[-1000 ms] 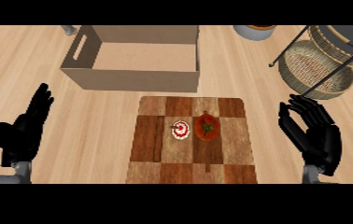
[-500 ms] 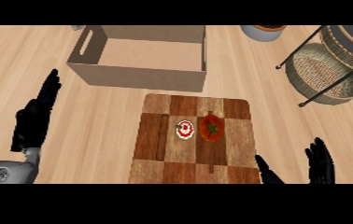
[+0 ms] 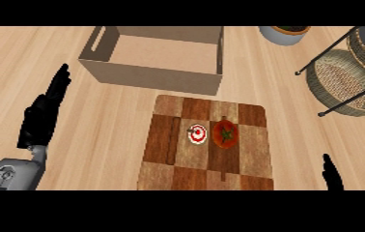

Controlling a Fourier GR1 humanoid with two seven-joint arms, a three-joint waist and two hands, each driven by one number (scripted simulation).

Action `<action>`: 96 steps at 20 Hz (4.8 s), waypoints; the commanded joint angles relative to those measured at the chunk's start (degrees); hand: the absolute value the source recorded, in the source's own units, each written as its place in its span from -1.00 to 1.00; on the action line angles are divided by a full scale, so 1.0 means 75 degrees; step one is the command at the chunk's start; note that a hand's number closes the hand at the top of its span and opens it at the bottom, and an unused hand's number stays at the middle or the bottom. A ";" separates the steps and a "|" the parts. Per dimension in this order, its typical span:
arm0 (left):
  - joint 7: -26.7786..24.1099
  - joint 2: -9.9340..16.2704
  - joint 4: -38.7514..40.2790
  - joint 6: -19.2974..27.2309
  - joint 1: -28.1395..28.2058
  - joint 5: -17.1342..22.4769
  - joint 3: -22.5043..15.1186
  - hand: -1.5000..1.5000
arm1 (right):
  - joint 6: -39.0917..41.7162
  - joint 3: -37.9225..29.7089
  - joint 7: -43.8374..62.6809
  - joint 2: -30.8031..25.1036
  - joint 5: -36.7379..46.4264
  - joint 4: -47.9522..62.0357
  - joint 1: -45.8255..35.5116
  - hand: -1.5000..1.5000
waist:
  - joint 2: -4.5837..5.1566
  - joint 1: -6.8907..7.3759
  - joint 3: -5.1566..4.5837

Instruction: Pick the tomato from the cutting board and place it in the tiered basket

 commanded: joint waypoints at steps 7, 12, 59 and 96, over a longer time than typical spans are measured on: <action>-0.0122 -0.0164 0.0340 -0.0048 -0.0175 -0.0126 0.0066 0.00 | 0.2461 -0.0111 0.5579 0.0567 0.1896 -0.0603 -0.2981 -1.00 | 0.0009 0.0165 0.0024; 0.0171 -0.0131 0.0153 -0.0111 -0.0130 -0.0171 0.0155 0.00 | 0.3509 0.0449 0.7013 0.1348 0.2613 -0.0318 -0.3874 -1.00 | -0.0067 -0.0010 0.0041; 0.0329 -0.0958 -0.0026 -0.0483 0.0034 -0.1099 0.0676 0.00 | 0.3225 0.0781 0.6914 0.2589 0.3118 0.3316 -0.5341 -1.00 | -0.0082 -0.0111 0.0060; 0.0101 -0.1308 -0.0126 -0.0903 0.0401 -0.1321 0.1314 0.00 | 0.4503 0.1792 0.0806 -0.0711 0.1100 0.1179 -0.4706 1.00 | -0.0130 -0.0323 0.0066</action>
